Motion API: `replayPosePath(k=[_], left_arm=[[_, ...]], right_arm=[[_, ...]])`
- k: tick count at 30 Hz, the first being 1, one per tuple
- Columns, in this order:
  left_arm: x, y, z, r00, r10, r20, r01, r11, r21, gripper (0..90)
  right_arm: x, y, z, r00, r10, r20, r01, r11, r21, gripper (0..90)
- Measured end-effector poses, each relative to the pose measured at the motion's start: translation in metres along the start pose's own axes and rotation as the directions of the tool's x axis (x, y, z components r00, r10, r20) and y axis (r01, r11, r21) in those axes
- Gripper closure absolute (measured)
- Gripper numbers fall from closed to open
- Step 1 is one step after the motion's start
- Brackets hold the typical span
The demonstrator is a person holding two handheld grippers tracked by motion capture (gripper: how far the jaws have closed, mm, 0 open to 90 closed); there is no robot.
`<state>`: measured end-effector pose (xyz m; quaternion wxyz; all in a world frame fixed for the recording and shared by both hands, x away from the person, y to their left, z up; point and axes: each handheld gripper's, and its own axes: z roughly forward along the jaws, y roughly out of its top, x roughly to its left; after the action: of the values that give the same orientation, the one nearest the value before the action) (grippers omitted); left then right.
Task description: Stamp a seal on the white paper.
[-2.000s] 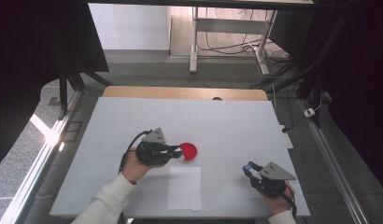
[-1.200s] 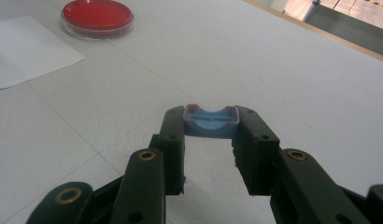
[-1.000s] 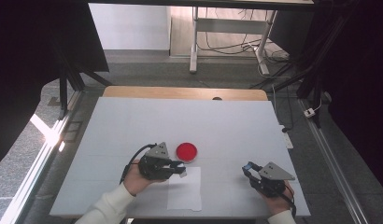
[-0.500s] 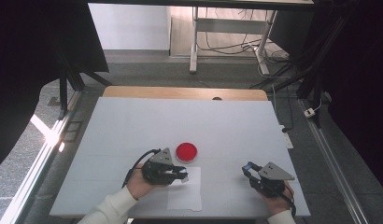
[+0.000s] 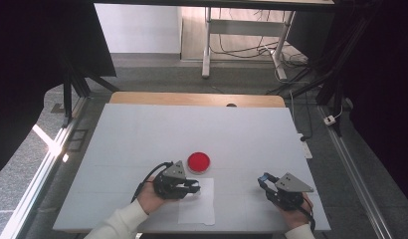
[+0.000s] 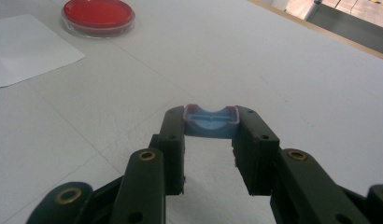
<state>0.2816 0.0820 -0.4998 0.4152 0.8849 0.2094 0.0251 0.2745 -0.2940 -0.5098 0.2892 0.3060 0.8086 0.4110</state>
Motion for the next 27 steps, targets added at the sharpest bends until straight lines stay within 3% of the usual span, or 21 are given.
replayPosePath(k=[9,27], left_arm=[[-0.002,-0.003,0.007,0.9996,0.024,-0.014,-0.024,0.9995,0.021,75.6],[-0.004,-0.004,0.011,0.9985,0.034,-0.041,-0.033,0.999,0.028,75.6]], right_arm=[[0.0,0.0,0.0,1.0,-0.001,0.0,0.001,1.0,0.0,64.8],[0.0,0.0,0.001,1.0,-0.004,-0.003,0.004,1.0,-0.001,64.8]])
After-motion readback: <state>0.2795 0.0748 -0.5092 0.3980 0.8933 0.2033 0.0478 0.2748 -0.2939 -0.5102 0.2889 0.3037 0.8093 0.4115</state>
